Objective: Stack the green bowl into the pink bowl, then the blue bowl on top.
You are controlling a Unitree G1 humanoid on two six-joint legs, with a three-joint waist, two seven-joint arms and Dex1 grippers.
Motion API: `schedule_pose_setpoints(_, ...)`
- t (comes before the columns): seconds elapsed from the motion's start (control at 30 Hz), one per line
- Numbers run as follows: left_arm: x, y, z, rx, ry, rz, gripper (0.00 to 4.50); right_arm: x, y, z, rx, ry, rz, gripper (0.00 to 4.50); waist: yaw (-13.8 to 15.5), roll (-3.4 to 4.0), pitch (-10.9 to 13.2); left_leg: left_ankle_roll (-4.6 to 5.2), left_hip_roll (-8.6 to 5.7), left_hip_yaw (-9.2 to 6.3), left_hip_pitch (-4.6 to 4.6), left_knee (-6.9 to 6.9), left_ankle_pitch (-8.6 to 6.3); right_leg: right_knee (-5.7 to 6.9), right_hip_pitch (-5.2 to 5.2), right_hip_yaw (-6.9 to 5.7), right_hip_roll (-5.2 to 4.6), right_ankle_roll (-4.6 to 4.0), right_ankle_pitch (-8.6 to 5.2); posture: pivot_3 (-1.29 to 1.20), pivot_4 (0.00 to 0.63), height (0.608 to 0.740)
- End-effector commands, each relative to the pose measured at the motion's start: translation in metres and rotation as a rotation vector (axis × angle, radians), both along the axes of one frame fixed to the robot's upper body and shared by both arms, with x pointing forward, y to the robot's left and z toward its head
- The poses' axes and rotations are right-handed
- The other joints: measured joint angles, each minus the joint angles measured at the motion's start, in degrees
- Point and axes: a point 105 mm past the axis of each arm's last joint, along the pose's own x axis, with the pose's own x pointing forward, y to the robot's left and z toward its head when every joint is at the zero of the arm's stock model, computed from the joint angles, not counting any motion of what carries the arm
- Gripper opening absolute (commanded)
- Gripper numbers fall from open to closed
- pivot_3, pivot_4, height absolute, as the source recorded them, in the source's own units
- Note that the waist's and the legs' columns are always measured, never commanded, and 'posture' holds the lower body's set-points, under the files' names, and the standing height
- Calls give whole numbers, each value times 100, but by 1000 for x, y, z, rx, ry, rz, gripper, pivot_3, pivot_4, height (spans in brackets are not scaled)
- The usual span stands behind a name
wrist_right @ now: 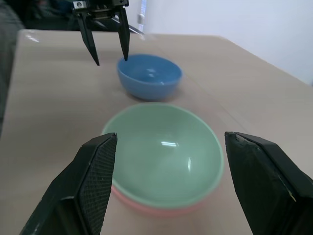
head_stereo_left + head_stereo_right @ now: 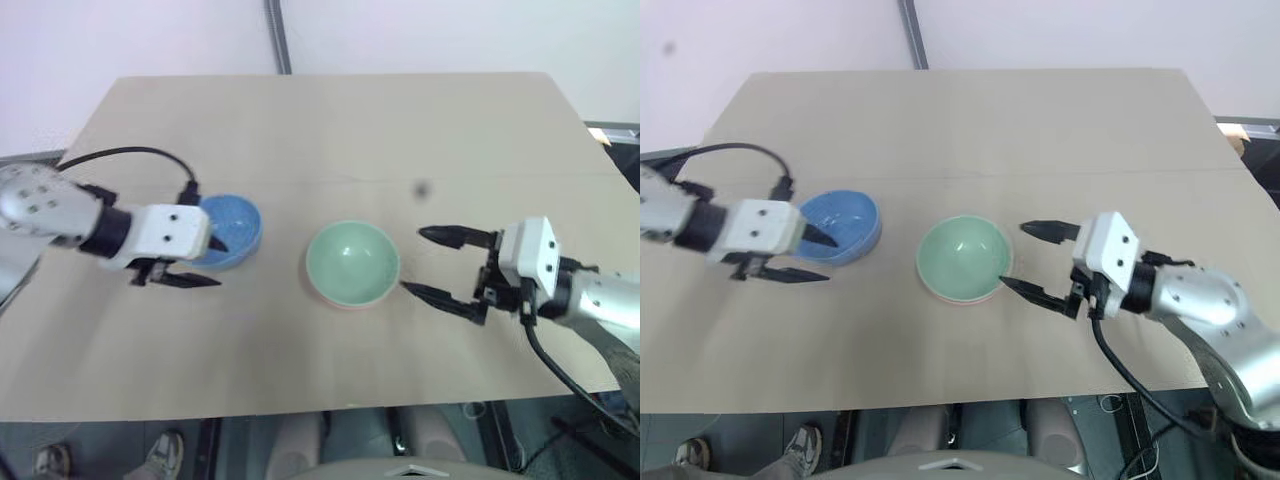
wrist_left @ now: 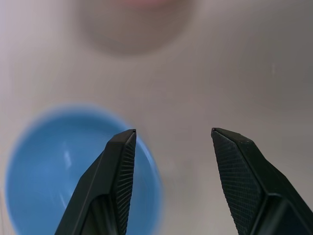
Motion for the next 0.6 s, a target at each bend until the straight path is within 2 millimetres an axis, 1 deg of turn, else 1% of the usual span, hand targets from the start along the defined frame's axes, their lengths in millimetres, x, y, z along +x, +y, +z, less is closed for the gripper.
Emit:
schedule_pose_setpoints(0.03, -5, 1, 10, 29, -115, 52, 2586, 4, 7, 5, 11, -36, 69, 3855, 47, 3, 2, 0, 0, 1, 0, 0, 0, 1, 0, -1, 2, 0, 0, 0, 150, 740)
schedule_pose_setpoints(0.13, -2, 15, 1, 107, -204, 137, 2586, 9, 10, 5, 10, -39, 101, 3855, 71, 7, 4, 0, 1, 1, -3, -1, 0, 0, -3, -2, 5, -1, 0, 0, 150, 740)
schedule_pose_setpoints(0.3, 7, 23, -15, 143, -325, 247, 2586, 15, 12, 6, 9, -42, 123, 3855, 71, 6, 6, 0, -1, 3, -6, -4, 0, -7, -4, 0, 3, -1, 0, 0, 150, 740)
schedule_pose_setpoints(0.37, 11, 27, -16, 158, -369, 278, 2586, 14, 12, 7, 8, -40, 131, 3855, 72, 7, 6, 0, -1, 3, -7, -4, 0, -8, -4, 1, 2, -1, 0, 0, 150, 740)
schedule_pose_setpoints(0.47, 13, 26, -19, 139, -386, 297, 2586, 13, 12, 8, 4, -38, 134, 3855, 71, 8, 7, 0, 1, 2, -7, -6, 0, -7, -6, -1, 3, -1, 0, 0, 150, 740)
schedule_pose_setpoints(0.6, 13, 23, -29, 128, -382, 296, 2586, 12, 11, 9, -3, -34, 127, 3855, 71, 8, 7, 0, 1, 5, -6, -8, 0, -7, -7, 2, 1, -1, 0, 0, 150, 740)
